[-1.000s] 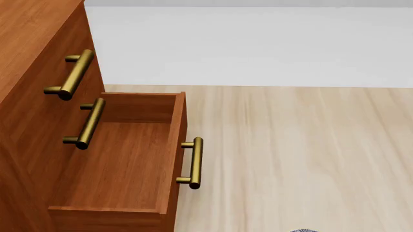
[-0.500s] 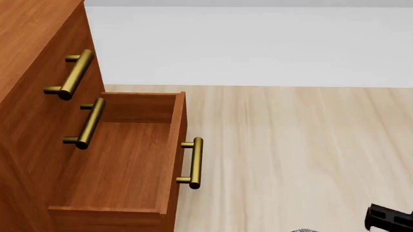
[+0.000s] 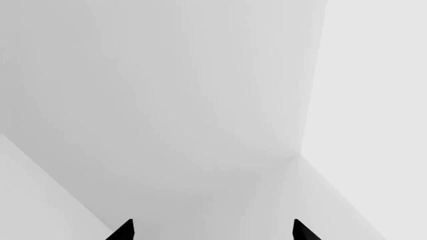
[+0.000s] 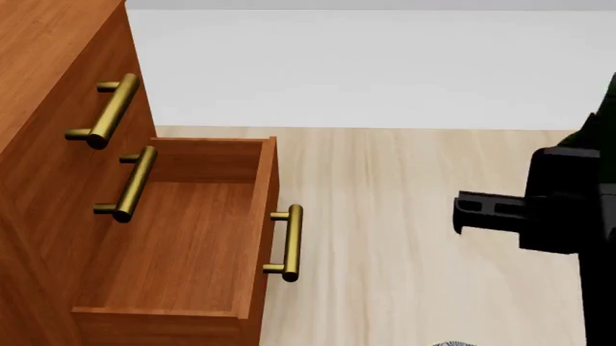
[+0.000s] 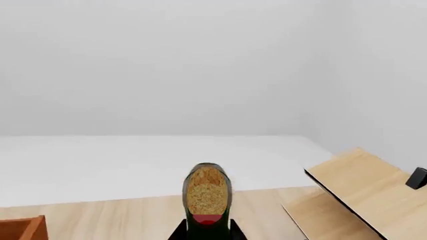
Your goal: Put the wine bottle in the bottom drawer of the cabinet.
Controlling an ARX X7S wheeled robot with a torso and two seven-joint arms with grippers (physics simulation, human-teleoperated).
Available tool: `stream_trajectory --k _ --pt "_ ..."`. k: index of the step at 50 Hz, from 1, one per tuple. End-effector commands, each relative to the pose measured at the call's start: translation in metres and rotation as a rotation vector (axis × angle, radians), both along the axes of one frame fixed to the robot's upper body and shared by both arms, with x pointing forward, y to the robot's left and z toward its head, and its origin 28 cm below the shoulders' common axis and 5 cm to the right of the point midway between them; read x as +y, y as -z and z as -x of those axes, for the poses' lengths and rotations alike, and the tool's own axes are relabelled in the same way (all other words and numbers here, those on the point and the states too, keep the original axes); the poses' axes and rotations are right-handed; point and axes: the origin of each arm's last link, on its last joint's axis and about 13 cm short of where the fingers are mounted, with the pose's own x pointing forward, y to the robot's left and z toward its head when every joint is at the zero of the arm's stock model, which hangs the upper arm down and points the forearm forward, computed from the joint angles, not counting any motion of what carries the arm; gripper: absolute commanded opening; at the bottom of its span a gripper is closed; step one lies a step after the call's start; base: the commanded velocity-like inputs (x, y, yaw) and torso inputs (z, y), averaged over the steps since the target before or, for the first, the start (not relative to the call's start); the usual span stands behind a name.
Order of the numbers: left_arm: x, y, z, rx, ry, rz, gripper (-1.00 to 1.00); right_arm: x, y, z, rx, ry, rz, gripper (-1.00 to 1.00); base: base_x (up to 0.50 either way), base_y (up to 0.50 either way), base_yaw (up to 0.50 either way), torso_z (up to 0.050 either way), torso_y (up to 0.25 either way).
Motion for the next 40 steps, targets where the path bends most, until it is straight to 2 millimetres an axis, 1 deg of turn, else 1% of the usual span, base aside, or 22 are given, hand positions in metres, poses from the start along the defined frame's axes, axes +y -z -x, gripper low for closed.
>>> stream_trajectory --k 1,2,4,6,7,9,14,17,19,22,27,28,29,32,34,39,40 --pt "0.000 0.000 0.001 -0.002 0.000 0.000 1.00 0.015 -0.028 -0.009 -0.049 -0.130 -0.037 -1.00 0.00 0.00 0.00 0.000 0.000" --pt "0.000 0.000 0.001 -0.001 0.000 0.000 1.00 0.016 -0.030 -0.010 -0.036 -0.152 -0.060 -1.00 0.00 0.00 0.00 0.000 0.010" --pt "-0.001 0.000 0.000 0.001 0.000 -0.002 1.00 0.017 -0.033 -0.013 -0.041 -0.149 -0.047 -1.00 0.00 0.00 0.00 0.000 0.000" --pt "-0.001 0.000 0.000 0.005 -0.002 -0.001 1.00 0.019 -0.037 -0.016 -0.019 -0.203 -0.077 -1.00 0.00 0.00 0.00 0.000 0.000" --pt "-0.001 -0.001 0.000 0.004 -0.001 -0.001 1.00 0.020 -0.040 -0.018 -0.019 -0.184 -0.070 -1.00 0.00 0.00 0.00 0.000 0.000" --pt "-0.001 -0.001 0.001 0.006 -0.002 -0.002 1.00 0.022 -0.045 -0.022 0.022 -0.232 -0.104 -1.00 0.00 0.00 0.00 0.000 0.000" --pt "-0.002 -0.001 0.000 0.012 0.000 -0.002 1.00 0.027 -0.057 -0.030 0.038 -0.303 -0.173 -1.00 0.00 0.00 0.00 0.000 0.000" --pt "-0.002 -0.001 0.000 0.017 -0.011 -0.003 1.00 0.027 -0.063 -0.035 0.046 -0.273 -0.186 -1.00 0.00 0.00 0.00 0.000 0.003" --pt "-0.002 -0.001 0.000 0.012 -0.002 -0.002 1.00 0.028 -0.067 -0.035 0.068 -0.296 -0.227 -1.00 0.00 0.00 0.00 0.000 0.000" --pt "-0.002 -0.001 0.000 0.013 -0.003 -0.004 1.00 0.030 -0.070 -0.037 0.077 -0.286 -0.252 -1.00 0.00 0.00 0.00 0.000 0.000" --pt "-0.002 -0.001 0.000 0.014 -0.004 -0.003 1.00 0.031 -0.075 -0.042 0.104 -0.301 -0.356 -1.00 0.00 0.00 0.00 0.000 0.000" --pt "-0.002 -0.001 0.000 0.012 -0.002 -0.003 1.00 0.031 -0.075 -0.043 0.099 -0.300 -0.348 -1.00 0.00 0.00 0.00 0.000 0.000" --pt "-0.002 -0.002 0.000 0.017 -0.003 -0.002 1.00 0.032 -0.076 -0.044 0.109 -0.298 -0.389 -1.00 0.00 0.00 0.00 0.000 0.000" --pt "-0.002 -0.001 0.000 0.016 -0.003 -0.002 1.00 0.034 -0.080 -0.048 0.121 -0.314 -0.398 -1.00 0.00 0.00 0.00 0.000 0.003" --pt "-0.001 -0.001 0.000 0.018 -0.003 -0.002 1.00 0.036 -0.083 -0.052 0.149 -0.319 -0.446 -1.00 0.00 0.00 0.00 0.000 0.000" --pt "-0.001 -0.001 0.000 0.017 -0.002 -0.001 1.00 0.042 -0.087 -0.058 0.204 -0.352 -0.466 -1.00 0.00 0.00 0.00 0.000 0.000" --pt "-0.001 -0.001 -0.001 0.016 -0.002 0.000 1.00 0.048 -0.093 -0.063 0.225 -0.378 -0.471 -1.00 0.00 0.00 0.00 0.000 0.000"
